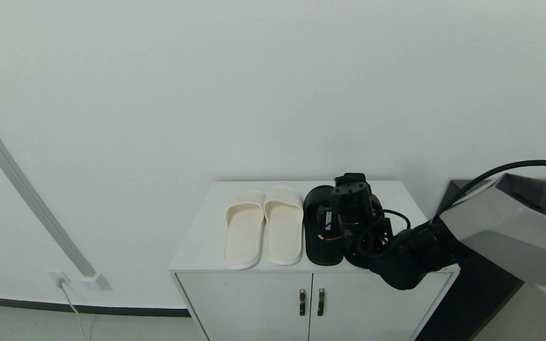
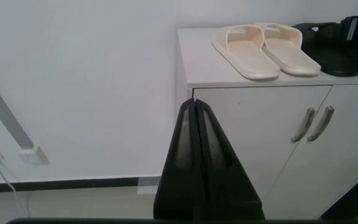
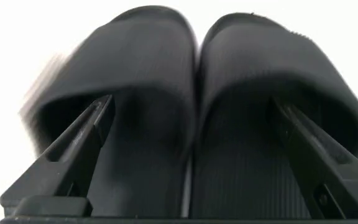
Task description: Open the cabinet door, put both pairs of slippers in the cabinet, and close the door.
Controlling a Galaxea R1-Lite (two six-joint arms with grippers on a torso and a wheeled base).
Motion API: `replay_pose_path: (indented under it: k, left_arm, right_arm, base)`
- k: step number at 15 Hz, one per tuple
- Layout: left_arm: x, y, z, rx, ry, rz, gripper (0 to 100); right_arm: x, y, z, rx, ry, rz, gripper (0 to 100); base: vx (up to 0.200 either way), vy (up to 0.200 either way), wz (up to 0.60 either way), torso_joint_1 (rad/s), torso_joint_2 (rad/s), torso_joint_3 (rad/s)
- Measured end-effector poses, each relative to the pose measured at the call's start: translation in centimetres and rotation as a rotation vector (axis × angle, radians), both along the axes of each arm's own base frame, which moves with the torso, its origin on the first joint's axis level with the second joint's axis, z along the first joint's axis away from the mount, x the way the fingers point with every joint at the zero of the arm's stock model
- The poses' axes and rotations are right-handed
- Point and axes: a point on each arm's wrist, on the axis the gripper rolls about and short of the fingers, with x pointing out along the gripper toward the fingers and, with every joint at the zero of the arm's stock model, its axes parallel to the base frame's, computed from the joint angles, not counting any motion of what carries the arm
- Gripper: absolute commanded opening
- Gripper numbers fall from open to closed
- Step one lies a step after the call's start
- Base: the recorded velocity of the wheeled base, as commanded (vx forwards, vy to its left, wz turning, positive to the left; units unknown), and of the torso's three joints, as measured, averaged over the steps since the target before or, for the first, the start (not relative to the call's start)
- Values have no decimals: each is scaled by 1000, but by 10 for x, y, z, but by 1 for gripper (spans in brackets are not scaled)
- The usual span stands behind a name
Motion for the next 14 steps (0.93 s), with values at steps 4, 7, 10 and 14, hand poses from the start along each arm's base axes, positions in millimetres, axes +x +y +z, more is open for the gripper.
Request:
replay_pose_path:
  k: [4, 7, 10, 14]
  left_arm:
    - [0, 0, 0, 0, 0, 0, 0]
    - [0, 0, 0, 0, 0, 0, 0]
    - [0, 0, 0, 0, 0, -1, 0]
    - [0, 0, 0, 0, 0, 0, 0]
  right_arm:
    - [24, -1, -10, -23, -10, -29, 100]
    - [40, -4, -16, -21, -20, -53, 0]
    - [43, -5, -20, -22, -18, -61, 0]
    - [43, -7, -18, -23, -21, -71, 0]
  base:
    - [0, 0, 0, 0, 0, 0]
    - [0, 0, 0, 0, 0, 0]
    - [0, 0, 0, 0, 0, 0]
    - [0, 0, 0, 0, 0, 0]
